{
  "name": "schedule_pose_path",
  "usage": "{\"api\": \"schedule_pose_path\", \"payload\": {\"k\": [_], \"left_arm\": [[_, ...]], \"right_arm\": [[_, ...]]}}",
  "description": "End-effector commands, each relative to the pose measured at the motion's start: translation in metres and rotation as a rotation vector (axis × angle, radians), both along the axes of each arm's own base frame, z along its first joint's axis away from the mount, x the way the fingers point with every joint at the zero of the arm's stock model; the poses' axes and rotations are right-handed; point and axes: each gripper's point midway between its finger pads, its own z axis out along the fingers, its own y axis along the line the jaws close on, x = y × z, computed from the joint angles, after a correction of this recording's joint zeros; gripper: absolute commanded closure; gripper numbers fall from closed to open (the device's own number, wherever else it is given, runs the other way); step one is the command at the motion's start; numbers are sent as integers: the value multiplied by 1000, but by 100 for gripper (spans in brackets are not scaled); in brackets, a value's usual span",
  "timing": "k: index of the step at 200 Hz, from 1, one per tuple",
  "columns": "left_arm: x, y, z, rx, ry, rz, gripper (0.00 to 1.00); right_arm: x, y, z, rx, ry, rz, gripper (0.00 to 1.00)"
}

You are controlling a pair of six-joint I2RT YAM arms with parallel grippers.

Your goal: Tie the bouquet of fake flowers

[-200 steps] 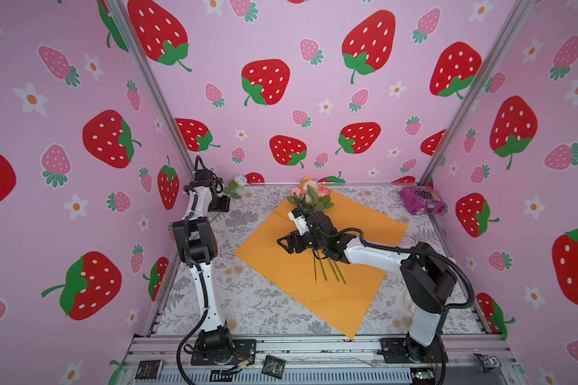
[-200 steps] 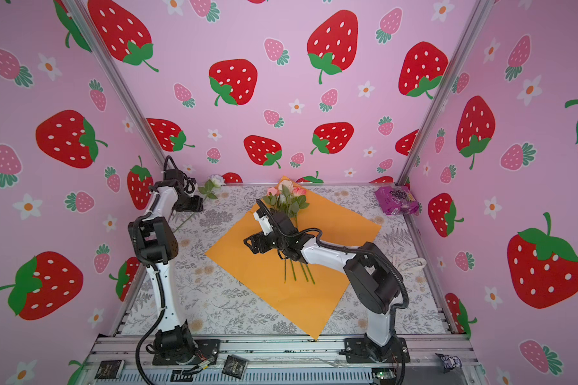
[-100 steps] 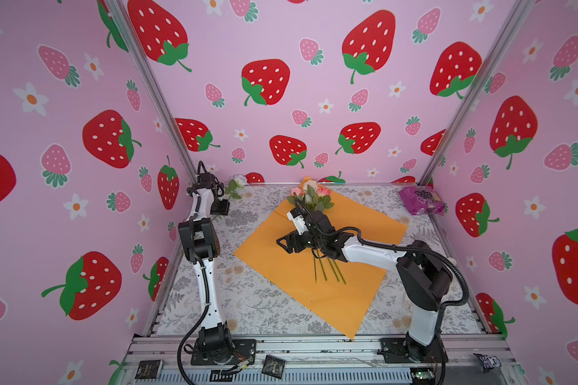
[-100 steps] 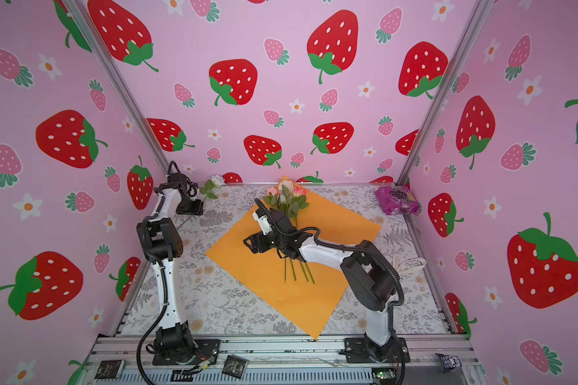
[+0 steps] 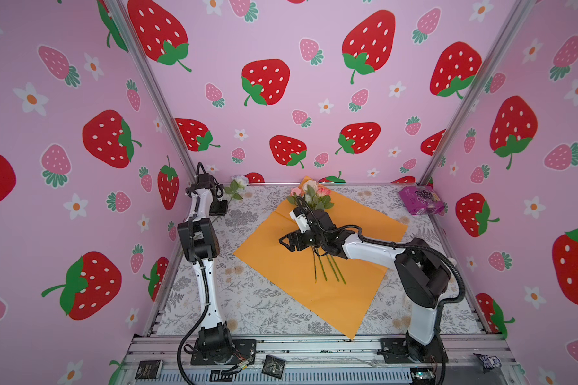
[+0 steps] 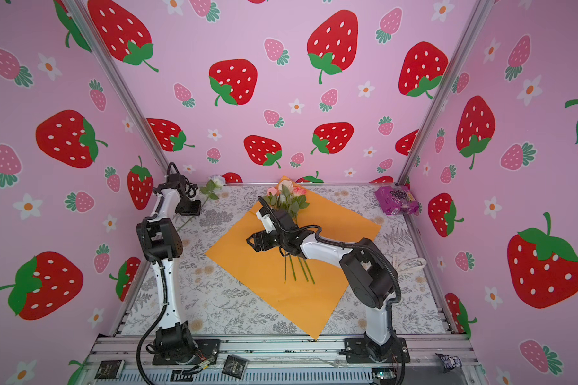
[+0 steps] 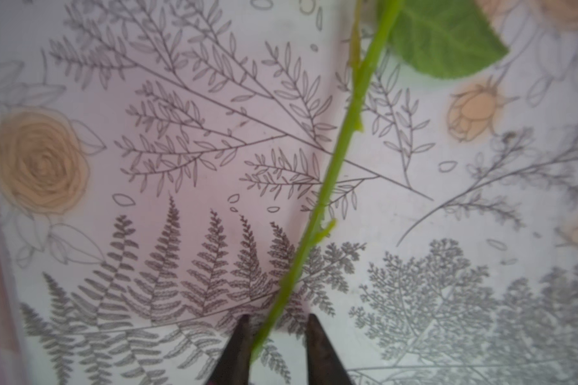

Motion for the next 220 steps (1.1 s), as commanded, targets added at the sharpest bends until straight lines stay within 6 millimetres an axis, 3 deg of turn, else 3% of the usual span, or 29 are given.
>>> {"api": "schedule_pose_path", "payload": {"k": [1, 21, 23, 27, 46, 86, 109, 166, 187, 220], "left_arm": [[-31, -18, -35, -66, 166, -25, 86], [-40, -32, -29, -79, 205, -31, 87], [-39, -34, -15, -77, 186, -34, 88], [-40, -39, -7, -78, 183, -43, 89], [-48, -62, 7, -71, 196, -84, 97], [-76, -99, 13, -71, 263, -61, 100], [-95, -121, 17, -174, 279, -7, 100], [-128, -129, 12, -205, 301, -2, 100], [-130, -138, 30, -262, 268, 12, 100], [-131, -166, 75, -440, 149, 73, 100]], "right_arm": [[-1, -7, 5, 7, 8, -5, 21], [-2, -13, 7, 5, 8, -10, 21], [-2, -14, 7, 5, 8, -12, 21], [-3, -15, 8, 7, 7, -12, 21], [-7, -22, 10, 6, 5, -17, 21], [-17, -39, 25, 21, -22, -33, 21], [-22, -50, 33, 25, -38, -48, 21], [-32, -74, 40, 37, -45, -111, 21], [-36, -79, 38, 48, -40, -120, 21], [-35, -91, 36, 29, -48, -162, 21]]}}
